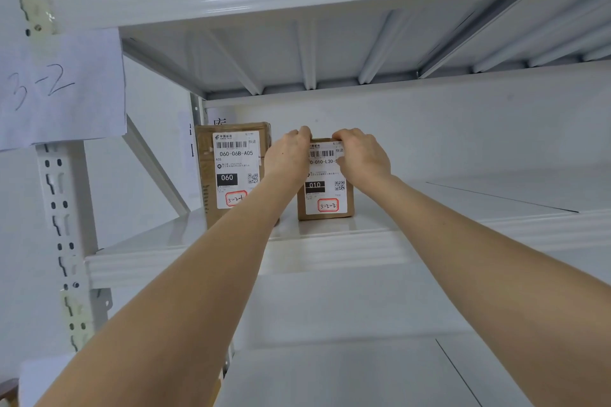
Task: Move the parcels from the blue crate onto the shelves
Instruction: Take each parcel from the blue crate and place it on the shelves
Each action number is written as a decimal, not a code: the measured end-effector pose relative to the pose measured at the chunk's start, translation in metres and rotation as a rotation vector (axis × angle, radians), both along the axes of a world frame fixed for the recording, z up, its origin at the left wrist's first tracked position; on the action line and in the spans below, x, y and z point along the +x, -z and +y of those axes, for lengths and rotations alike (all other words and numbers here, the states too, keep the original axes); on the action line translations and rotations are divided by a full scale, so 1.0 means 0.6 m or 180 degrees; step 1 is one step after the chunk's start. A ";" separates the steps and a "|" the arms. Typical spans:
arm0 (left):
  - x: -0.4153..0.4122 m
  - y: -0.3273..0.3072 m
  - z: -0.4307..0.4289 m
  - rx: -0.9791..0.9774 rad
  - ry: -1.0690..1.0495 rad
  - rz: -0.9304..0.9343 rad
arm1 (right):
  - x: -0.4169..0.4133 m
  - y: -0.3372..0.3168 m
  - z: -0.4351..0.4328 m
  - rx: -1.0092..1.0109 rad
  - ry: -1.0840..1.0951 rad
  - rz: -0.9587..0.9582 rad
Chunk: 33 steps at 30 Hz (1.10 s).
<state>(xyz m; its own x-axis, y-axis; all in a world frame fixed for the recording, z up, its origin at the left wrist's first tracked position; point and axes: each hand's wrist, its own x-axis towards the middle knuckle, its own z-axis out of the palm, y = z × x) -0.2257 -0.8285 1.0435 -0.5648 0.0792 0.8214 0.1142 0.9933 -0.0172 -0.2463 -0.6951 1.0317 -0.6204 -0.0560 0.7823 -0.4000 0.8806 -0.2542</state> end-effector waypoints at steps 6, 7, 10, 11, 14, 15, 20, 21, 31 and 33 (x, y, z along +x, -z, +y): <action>0.005 0.003 -0.009 -0.0299 -0.0074 0.0140 | 0.015 -0.001 0.004 0.0197 0.0061 0.0164; 0.005 0.004 -0.010 -0.0286 -0.0072 0.0121 | 0.015 0.000 0.004 0.0210 0.0049 0.0164; 0.004 0.007 -0.011 -0.0236 -0.0029 0.0098 | 0.014 0.002 0.002 0.0182 0.0038 0.0198; 0.003 0.009 -0.011 -0.0226 -0.0015 0.0092 | 0.014 0.003 0.001 0.0155 0.0034 0.0200; 0.002 0.011 -0.012 -0.0168 0.0025 0.0060 | 0.013 0.003 -0.002 0.0115 0.0008 0.0194; 0.002 0.011 -0.012 -0.0153 0.0033 0.0063 | 0.012 0.004 -0.002 0.0107 0.0000 0.0200; -0.002 0.013 -0.007 -0.0125 0.0057 0.0061 | 0.004 0.007 -0.001 0.0069 -0.0019 0.0158; -0.003 0.014 -0.007 -0.0119 0.0056 0.0048 | 0.002 0.007 -0.001 0.0064 -0.0026 0.0143; -0.002 0.011 -0.003 -0.0086 0.0012 -0.0070 | -0.005 0.008 -0.004 0.0057 -0.0066 0.0046; 0.001 0.009 -0.002 -0.0084 -0.0005 -0.0097 | -0.003 0.007 -0.005 0.0070 -0.0062 0.0020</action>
<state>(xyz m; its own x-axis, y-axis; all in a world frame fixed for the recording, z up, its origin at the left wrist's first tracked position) -0.2252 -0.8295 1.0380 -0.5898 0.0996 0.8014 0.1136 0.9927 -0.0398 -0.2484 -0.6983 1.0276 -0.6141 -0.0853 0.7846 -0.4186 0.8780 -0.2322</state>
